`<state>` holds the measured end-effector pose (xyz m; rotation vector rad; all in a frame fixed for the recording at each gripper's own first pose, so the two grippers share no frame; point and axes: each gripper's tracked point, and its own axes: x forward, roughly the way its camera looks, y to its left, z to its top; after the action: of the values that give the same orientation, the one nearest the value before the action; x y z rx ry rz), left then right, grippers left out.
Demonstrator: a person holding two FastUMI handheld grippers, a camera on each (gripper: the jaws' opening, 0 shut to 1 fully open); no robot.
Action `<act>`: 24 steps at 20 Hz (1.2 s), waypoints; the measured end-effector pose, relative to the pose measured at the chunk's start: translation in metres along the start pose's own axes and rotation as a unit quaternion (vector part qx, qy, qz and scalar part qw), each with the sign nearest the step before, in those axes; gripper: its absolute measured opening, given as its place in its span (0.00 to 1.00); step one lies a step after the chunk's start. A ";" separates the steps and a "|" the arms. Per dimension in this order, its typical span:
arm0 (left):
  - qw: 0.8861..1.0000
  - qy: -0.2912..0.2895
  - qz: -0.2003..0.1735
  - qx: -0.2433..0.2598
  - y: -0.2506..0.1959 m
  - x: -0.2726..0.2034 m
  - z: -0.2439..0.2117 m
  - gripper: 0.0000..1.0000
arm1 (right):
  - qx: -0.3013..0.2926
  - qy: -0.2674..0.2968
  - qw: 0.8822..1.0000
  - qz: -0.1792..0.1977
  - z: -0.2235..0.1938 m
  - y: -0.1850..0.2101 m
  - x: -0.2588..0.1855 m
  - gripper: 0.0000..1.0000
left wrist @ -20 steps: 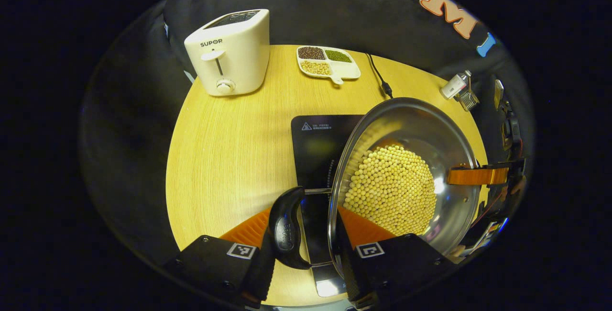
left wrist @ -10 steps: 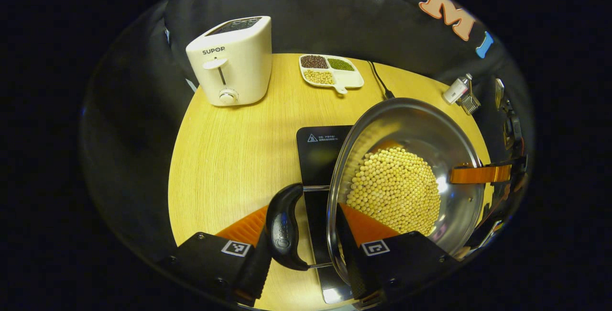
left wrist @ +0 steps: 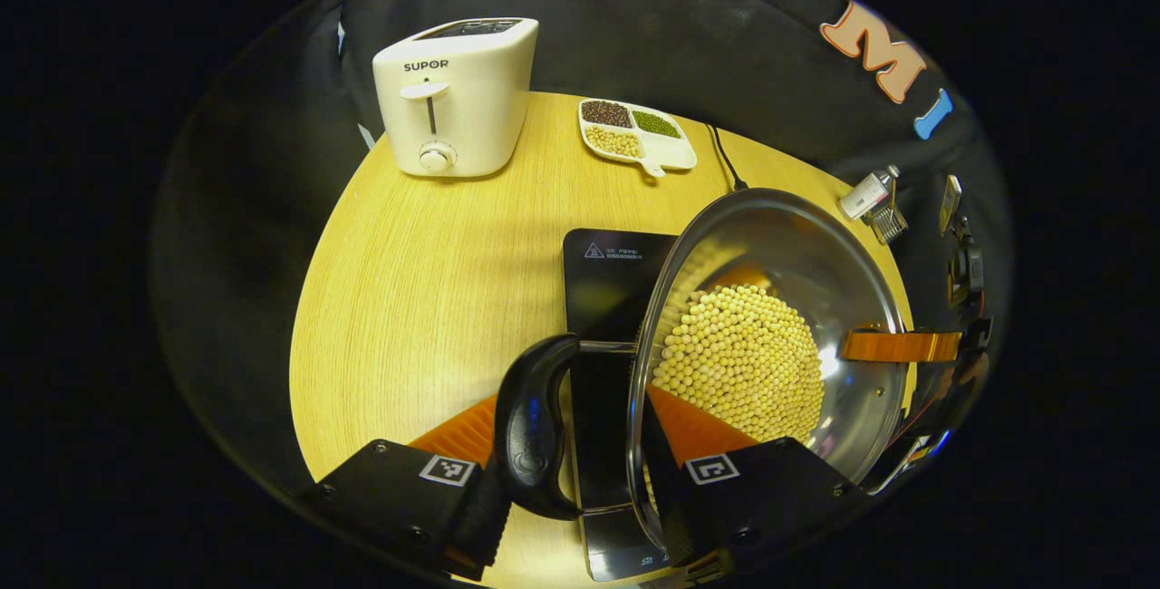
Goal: First push the handle of the pot to place it horizontally, then grasp the pot with both hands and set it on the induction cooktop.
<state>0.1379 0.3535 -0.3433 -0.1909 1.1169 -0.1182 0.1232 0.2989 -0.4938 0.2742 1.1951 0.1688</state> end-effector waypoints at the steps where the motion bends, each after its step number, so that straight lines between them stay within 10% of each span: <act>1: 1.000 -0.001 -0.001 -0.004 0.000 0.001 0.001 0.70 | -0.001 -0.002 1.000 0.000 0.001 0.000 0.000 0.52; 8: 0.999 -0.012 0.025 -0.028 0.004 -0.010 -0.003 0.73 | -0.017 -0.027 0.999 -0.010 0.005 -0.005 0.000 0.58; 12: 0.993 -0.104 0.042 -0.035 -0.005 -0.040 0.023 0.98 | -0.062 -0.093 0.994 -0.014 0.015 -0.006 -0.027 1.00; 18: 0.971 -0.202 0.129 -0.007 -0.012 -0.117 0.041 0.98 | -0.090 -0.203 0.974 -0.037 0.032 -0.019 -0.105 0.94; 24: 0.957 -0.255 0.139 0.020 -0.068 -0.166 0.040 0.98 | -0.098 -0.321 0.938 -0.089 0.059 -0.052 -0.200 0.94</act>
<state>0.1018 0.3218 -0.1659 -0.0219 0.6146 0.1542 0.1056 0.1879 -0.3105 0.0323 0.5423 0.0319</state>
